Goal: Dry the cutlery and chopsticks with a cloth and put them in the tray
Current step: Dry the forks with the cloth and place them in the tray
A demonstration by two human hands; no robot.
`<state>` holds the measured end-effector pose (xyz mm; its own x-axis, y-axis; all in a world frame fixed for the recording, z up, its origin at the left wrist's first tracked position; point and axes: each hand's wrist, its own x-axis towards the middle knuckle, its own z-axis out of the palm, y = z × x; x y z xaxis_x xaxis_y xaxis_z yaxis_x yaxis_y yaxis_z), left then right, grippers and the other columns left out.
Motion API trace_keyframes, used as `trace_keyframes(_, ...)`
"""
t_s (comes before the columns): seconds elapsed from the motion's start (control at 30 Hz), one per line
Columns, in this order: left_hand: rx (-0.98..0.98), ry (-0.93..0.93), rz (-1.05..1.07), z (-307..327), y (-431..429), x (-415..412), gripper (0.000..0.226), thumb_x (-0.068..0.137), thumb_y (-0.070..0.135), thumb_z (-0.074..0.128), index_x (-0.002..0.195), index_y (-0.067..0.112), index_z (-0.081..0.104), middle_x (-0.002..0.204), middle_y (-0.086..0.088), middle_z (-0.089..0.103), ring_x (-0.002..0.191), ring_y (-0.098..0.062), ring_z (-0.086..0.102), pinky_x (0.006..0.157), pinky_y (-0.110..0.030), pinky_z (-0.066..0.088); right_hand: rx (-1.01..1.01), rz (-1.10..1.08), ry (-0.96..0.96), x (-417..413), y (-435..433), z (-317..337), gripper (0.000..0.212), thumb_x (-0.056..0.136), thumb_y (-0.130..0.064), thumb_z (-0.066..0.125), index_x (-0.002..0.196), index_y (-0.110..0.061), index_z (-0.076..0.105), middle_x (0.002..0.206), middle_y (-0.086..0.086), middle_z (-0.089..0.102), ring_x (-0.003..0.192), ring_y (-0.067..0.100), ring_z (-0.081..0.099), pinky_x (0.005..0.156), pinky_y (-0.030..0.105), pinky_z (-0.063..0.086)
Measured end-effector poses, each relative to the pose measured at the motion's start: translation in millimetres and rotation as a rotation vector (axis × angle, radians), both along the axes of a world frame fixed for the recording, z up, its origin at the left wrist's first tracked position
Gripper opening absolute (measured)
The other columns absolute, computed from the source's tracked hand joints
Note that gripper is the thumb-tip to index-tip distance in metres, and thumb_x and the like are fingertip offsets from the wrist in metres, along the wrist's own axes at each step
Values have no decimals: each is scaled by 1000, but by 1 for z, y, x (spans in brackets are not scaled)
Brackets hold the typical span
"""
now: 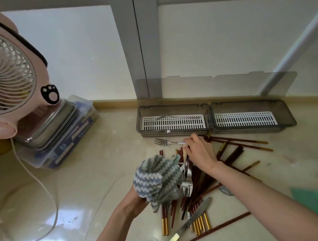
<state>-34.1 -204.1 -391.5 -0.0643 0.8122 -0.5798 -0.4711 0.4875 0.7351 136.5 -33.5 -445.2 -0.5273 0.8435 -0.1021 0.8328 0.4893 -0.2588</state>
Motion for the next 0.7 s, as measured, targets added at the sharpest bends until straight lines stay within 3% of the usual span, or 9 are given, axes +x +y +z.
trace_keyframes(0.1,-20,-83,-9,-2,-2,4,94,10,42,93,89,1,62,81,-9,72,70,-15,70,60,-23,55,23,-23,-29,-7,1,-4,30,99,-25,43,123,-16,57,118,7,51,101,25,56,73,37,49)
trace_keyframes(0.27,-61,-182,139,-2,8,10,97,20,37,95,103,1,61,88,-13,73,80,-23,70,61,-30,57,-17,-73,0,-18,4,-7,21,96,-21,47,109,-18,63,111,3,57,97,23,58,71,34,46)
trace_keyframes(0.33,-85,-198,228,-7,13,8,70,49,31,89,106,4,60,106,-20,69,90,-28,68,65,-33,59,-26,-68,6,-18,6,-6,18,95,-23,50,104,-19,65,108,1,58,98,21,57,73,32,45)
trace_keyframes(0.4,-116,-167,283,-7,19,9,31,84,17,60,112,3,57,121,-27,57,99,-31,62,72,-33,59,-4,-69,53,-16,6,-3,14,92,-23,55,94,-17,67,102,1,57,100,21,52,76,30,41)
trace_keyframes(0.5,-119,-78,267,2,32,9,19,96,11,41,97,6,59,98,-16,64,86,-23,62,62,-28,56,2,-67,184,-10,3,8,11,91,-24,58,87,-18,66,91,-5,61,91,15,51,79,30,39)
trace_keyframes(0.57,-94,-65,218,8,42,11,22,97,12,40,93,6,61,94,-14,65,78,-19,67,59,-26,55,-315,-140,449,-8,-6,25,9,93,-20,56,87,-17,62,79,-5,66,69,9,58,68,27,47)
trace_keyframes(0.63,-69,-82,166,14,51,14,25,98,15,40,91,4,61,92,-14,66,73,-17,69,59,-26,55,-700,-174,690,-8,-19,41,10,95,-12,54,87,-13,60,67,3,66,45,13,54,49,24,44)
trace_keyframes(0.7,-57,-104,161,15,61,18,29,98,18,39,94,2,62,92,-15,69,76,-20,70,60,-29,56,-857,-146,730,-10,-31,48,10,95,-9,52,88,-9,59,61,8,64,35,14,46,39,21,36)
